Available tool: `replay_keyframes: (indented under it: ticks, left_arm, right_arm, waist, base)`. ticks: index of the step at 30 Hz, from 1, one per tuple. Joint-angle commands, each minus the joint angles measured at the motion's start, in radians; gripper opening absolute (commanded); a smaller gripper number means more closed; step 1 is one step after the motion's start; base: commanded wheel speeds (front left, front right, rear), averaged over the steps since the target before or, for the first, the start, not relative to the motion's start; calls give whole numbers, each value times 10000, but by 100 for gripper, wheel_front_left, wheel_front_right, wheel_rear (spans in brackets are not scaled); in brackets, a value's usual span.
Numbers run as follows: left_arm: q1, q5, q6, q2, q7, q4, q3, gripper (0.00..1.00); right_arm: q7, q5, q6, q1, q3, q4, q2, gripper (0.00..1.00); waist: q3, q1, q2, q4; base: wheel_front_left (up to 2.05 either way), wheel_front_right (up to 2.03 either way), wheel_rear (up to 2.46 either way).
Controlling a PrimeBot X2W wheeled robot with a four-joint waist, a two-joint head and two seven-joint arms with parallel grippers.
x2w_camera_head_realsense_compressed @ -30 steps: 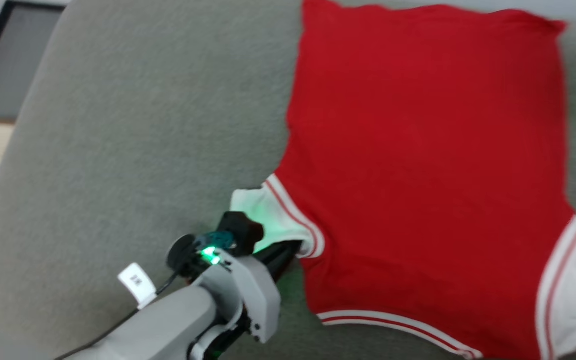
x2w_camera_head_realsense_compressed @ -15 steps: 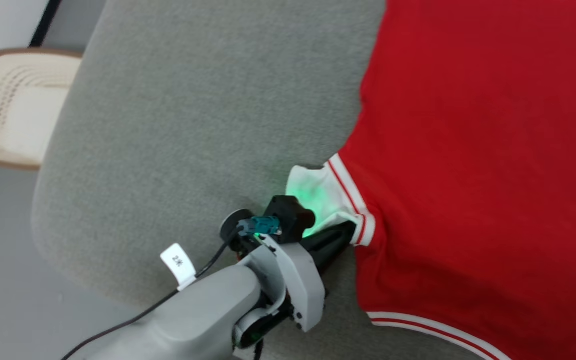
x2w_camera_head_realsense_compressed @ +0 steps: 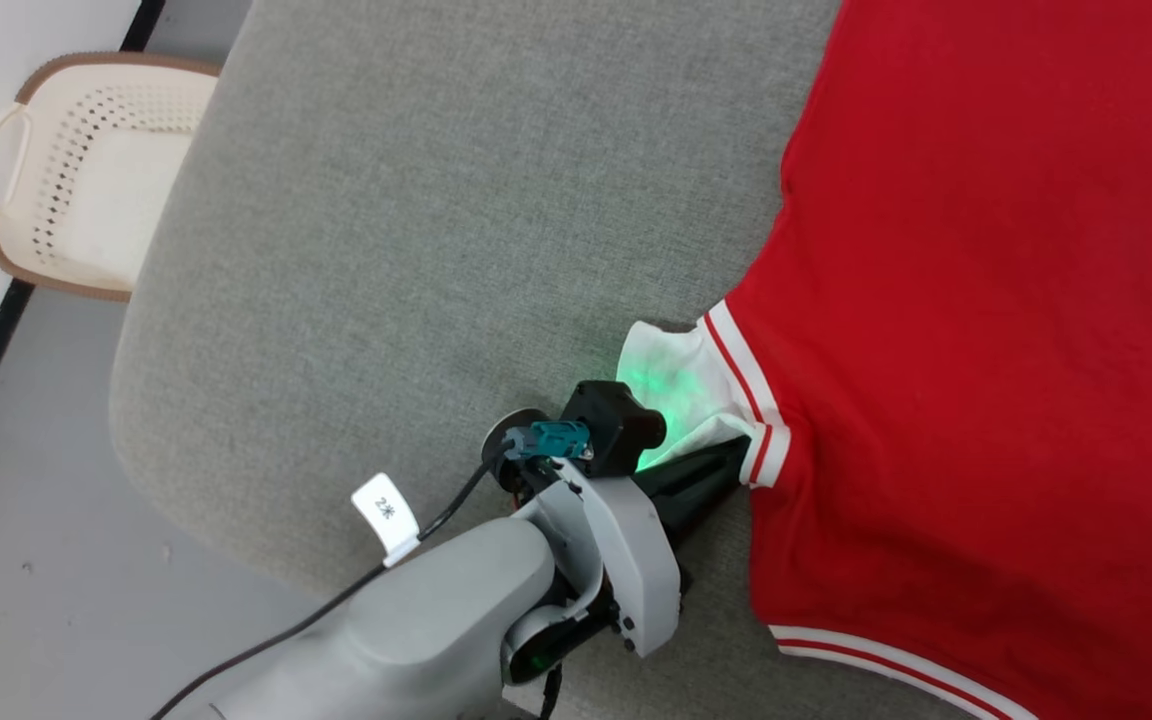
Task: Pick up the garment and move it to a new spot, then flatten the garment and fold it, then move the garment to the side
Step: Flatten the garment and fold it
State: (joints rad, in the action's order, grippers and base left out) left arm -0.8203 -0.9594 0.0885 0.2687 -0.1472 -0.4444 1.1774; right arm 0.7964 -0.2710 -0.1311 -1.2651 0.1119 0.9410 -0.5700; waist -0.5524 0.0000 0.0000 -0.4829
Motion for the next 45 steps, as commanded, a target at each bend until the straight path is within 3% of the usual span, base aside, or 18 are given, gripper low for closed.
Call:
replay_keyframes:
  ticks: [1,6,13,18,22,28,31,36,42,44,45]
  left_arm:
    - [249,-74,-304,473,305,-920,68,0]
    - [300,-240,-307,738,319,-1271,-69,0]
    - [533,-491,-408,1224,374,-1598,-252,0]
    - [913,-665,-520,1578,368,-1536,-279,0]
    - [1226,-772,-608,1863,409,-1324,-283,0]
    - [1539,-891,-764,2194,433,-798,-296,0]
    - [1586,-938,-851,2263,460,-480,-311,0]
    - [1635,-981,-1030,2456,510,27,-364,0]
    - [1454,-925,-1125,2514,658,324,-347,0]
    - [1410,-938,-1140,2514,682,349,-350,0]
    - [1410,-938,-1140,2514,682,349,-350,0]
  right_arm:
    - [161,78,5,786,41,489,237,0]
    - [-104,-161,0,702,-51,122,493,0]
    - [321,-1225,2,1710,804,-867,461,0]
    - [453,-2779,8,3493,1200,-2383,125,0]
    - [405,-3642,10,5278,1403,-4007,-510,0]
    - [560,-4464,10,8164,469,-6200,-735,0]
    - [671,-4413,10,9668,-318,-7148,-546,0]
    - [981,-3999,10,11634,-1457,-8323,362,0]
    - [970,-2772,27,11419,-1807,-7646,1330,0]
    - [828,-2421,48,10978,-1868,-6994,1679,46]
    - [828,-2421,48,10978,-1868,-6994,1679,46]
  waist:
    - [187,0,0,170]
    - [646,0,0,619]
    - [1391,0,0,1633]
    - [1903,0,0,2350]
    - [2232,0,0,2814]
    - [2583,0,0,3329]
    - [2643,0,0,3467]
    - [2526,0,0,3695]
    - [2301,0,0,3810]
    - [2280,0,0,3838]
    - [2280,0,0,3838]
  base:
    - [0,0,0]
    - [0,0,0]
    - [0,0,0]
    - [0,0,0]
    - [0,0,0]
    - [0,0,0]
    - [0,0,0]
    - [0,0,0]
    - [0,0,0]
    - [0,0,0]
    - [0,0,0]
